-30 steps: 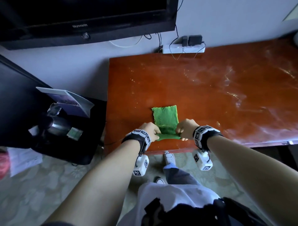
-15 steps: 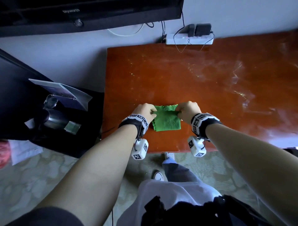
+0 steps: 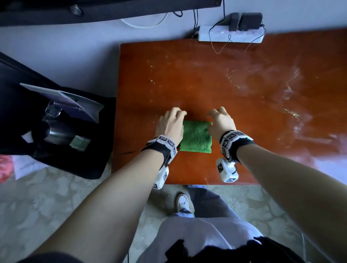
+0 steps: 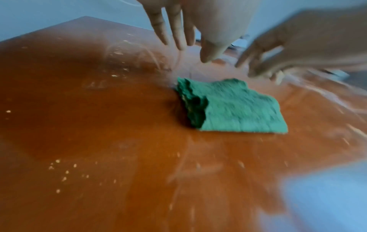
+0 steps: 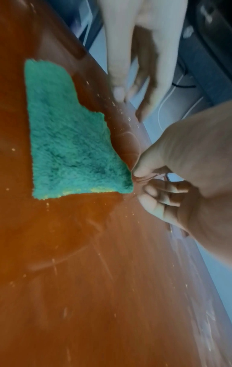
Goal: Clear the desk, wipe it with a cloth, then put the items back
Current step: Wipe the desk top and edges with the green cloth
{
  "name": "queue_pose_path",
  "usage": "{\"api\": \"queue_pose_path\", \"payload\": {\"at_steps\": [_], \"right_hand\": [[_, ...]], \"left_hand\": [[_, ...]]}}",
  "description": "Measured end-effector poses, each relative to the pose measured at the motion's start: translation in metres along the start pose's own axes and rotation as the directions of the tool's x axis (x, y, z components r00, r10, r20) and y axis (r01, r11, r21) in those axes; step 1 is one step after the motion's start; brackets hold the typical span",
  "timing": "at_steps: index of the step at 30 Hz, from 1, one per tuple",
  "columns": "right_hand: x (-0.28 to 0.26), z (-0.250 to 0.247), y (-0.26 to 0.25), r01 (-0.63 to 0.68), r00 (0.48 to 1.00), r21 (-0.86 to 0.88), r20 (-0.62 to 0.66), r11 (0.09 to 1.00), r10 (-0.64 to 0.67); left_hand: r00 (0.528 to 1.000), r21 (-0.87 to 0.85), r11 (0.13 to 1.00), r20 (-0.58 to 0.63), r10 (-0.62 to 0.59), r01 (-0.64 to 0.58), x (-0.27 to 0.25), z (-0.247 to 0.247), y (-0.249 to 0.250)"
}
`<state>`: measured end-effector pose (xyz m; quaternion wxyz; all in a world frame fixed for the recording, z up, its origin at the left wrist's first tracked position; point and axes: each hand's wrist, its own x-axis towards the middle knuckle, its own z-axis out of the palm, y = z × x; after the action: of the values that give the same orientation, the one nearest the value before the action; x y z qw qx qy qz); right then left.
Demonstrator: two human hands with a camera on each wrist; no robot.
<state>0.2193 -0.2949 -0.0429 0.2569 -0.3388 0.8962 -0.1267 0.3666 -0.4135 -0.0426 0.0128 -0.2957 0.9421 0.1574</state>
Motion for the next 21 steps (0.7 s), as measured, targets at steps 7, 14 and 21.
{"api": "queue_pose_path", "payload": {"at_steps": [7, 14, 21], "right_hand": [[-0.019, 0.025, -0.013, 0.142, 0.982, -0.053, 0.136, 0.988, -0.134], [-0.026, 0.043, -0.012, 0.13, 0.972, -0.073, 0.208, 0.989, -0.112], [-0.044, 0.05, -0.013, 0.222, 0.973, -0.169, 0.103, 0.96, -0.206]], "left_hand": [[0.94, 0.045, 0.989, 0.318, 0.121, -0.142, -0.044, 0.044, 0.022], [0.92, 0.225, 0.96, 0.386, 0.073, -0.17, -0.055, 0.063, 0.012], [0.963, 0.176, 0.979, 0.226, -0.144, 0.105, -0.081, 0.046, -0.018]]}}
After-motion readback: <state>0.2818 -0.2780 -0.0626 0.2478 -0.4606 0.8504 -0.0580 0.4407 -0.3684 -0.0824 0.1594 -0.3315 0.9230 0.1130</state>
